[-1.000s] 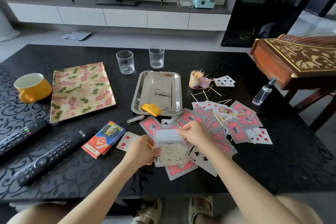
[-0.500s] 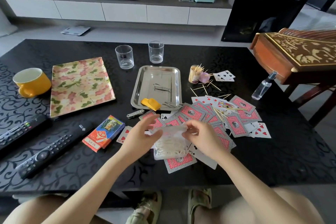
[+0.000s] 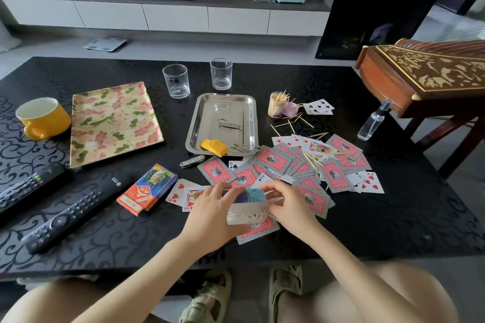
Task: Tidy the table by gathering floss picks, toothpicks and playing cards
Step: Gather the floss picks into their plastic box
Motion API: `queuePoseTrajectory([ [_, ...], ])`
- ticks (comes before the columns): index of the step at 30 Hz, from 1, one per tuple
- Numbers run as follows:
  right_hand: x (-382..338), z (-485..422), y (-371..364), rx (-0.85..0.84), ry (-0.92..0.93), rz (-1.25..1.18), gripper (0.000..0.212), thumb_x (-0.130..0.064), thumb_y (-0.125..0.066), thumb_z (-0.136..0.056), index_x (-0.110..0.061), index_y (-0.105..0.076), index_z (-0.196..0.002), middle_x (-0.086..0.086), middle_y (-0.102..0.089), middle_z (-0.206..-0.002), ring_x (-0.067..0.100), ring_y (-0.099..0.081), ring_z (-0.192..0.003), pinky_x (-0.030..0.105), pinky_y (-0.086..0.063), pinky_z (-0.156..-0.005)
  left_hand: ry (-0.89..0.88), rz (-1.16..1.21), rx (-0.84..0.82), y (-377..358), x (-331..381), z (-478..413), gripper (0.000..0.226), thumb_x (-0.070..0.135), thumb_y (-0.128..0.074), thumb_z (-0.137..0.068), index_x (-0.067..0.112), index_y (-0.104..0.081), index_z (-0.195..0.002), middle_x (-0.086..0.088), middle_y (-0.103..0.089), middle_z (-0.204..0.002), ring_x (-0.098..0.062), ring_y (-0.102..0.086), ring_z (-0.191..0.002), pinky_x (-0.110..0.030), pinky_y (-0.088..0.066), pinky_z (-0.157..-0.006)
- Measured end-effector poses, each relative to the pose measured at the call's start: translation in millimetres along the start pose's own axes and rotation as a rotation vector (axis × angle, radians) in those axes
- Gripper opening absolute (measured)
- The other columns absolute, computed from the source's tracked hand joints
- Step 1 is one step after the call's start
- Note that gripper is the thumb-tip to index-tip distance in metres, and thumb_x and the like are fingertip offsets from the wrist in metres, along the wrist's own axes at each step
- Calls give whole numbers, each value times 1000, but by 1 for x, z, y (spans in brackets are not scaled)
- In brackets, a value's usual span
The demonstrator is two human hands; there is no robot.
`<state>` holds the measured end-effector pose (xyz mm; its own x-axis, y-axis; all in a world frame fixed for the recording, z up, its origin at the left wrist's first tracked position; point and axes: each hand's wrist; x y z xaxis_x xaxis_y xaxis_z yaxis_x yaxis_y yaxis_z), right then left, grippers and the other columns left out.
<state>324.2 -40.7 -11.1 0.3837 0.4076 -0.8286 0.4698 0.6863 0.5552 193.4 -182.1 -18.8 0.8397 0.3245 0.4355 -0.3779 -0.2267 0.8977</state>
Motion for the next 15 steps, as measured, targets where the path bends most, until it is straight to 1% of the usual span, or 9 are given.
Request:
queuePoseTrajectory([
  [3,-1,3,2,-4,2,15,25,-9,-67,-84,-19,-59,-105,-16,-58,-94,-3,-57,-88,8,-51,-65,21,-69,38,-8,4,-3,81,60,-67,-72,29,-37,-140,4,-44,-137,-19,-40,-125,-34,-39,-102],
  [7,-1,5,3,-15,1,14,28,-15,-69,-83,-20,-59,-108,-16,-58,-96,-9,-55,-88,7,-50,-64,59,-59,83,-12,5,-5,73,56,-67,-75,30,-41,-138,7,-46,-136,-17,-41,-124,-32,-40,-99],
  [9,-1,7,4,-21,11,41,32,-17,-70,-83,-21,-58,-112,-17,-57,-99,-11,-52,-88,5,-48,-63,49,-29,95,-12,4,-4,70,55,-67,-75,29,-44,-136,6,-47,-134,-16,-41,-123,-29,-40,-98],
  [11,-1,9,4,-37,26,70,36,-21,-70,-83,-23,-56,-115,-20,-53,-101,-14,-49,-89,2,-45,-64,46,59,101,-12,0,-3,68,56,-67,-73,28,-50,-132,5,-49,-131,-16,-43,-120,-28,-40,-95],
  [13,1,11,4,-55,40,83,40,-25,-72,-81,-23,-55,-117,-19,-54,-106,-9,-51,-92,4,-46,-68,38,132,105,-12,-5,-3,66,58,-68,-69,27,-55,-126,4,-53,-127,-18,-45,-117,-30,-41,-94],
  [15,4,11,3,-74,48,90,43,-27,-73,-80,-24,-55,-118,-14,-56,-114,-1,-54,-100,14,-52,-78,55,177,110,-13,-7,-3,62,51,-75,-68,27,-58,-123,4,-54,-125,-17,-46,-116,-32,-42,-94],
])
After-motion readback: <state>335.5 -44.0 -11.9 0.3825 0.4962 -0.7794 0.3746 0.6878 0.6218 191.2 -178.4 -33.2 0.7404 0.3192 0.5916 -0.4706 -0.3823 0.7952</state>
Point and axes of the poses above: each hand's wrist, its own z-axis away from the middle knuckle, its own y-axis out of the back of the hand, x = y × z
